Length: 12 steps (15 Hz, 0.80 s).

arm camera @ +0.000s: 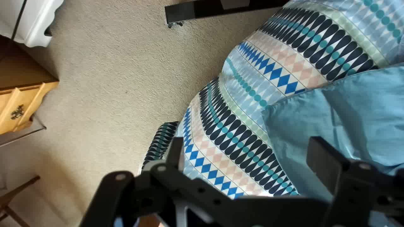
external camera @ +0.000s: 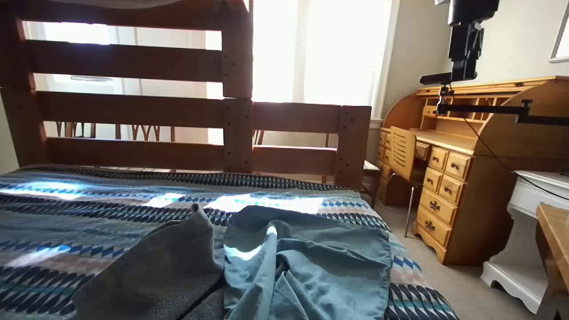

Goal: Move the right end of the blanket to the left

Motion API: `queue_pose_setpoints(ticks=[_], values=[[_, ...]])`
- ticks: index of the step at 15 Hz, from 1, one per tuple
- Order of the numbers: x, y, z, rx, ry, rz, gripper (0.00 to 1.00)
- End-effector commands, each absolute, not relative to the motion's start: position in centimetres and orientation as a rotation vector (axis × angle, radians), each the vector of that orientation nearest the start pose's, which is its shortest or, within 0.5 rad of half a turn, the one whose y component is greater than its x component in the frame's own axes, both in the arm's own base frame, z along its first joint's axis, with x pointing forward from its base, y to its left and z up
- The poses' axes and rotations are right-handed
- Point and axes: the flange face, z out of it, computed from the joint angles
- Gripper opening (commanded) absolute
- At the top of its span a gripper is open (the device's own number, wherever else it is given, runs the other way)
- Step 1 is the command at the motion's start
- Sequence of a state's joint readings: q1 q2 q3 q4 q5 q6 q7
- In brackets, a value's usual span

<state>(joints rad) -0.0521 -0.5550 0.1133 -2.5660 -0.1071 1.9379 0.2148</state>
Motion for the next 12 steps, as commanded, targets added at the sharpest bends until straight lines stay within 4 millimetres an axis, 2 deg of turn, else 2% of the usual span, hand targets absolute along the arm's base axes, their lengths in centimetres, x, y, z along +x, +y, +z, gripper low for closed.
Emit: queue_pose_setpoints(ticks=[1,7,12], values=[[36.6,1.6,44.3,-3.300,0.215,0.094,1.00],[36.6,1.6,44.3,-3.300,0.215,0.094,1.00],[39.8,1.4,42.0,-3.248,0.270,0.013,1.00]])
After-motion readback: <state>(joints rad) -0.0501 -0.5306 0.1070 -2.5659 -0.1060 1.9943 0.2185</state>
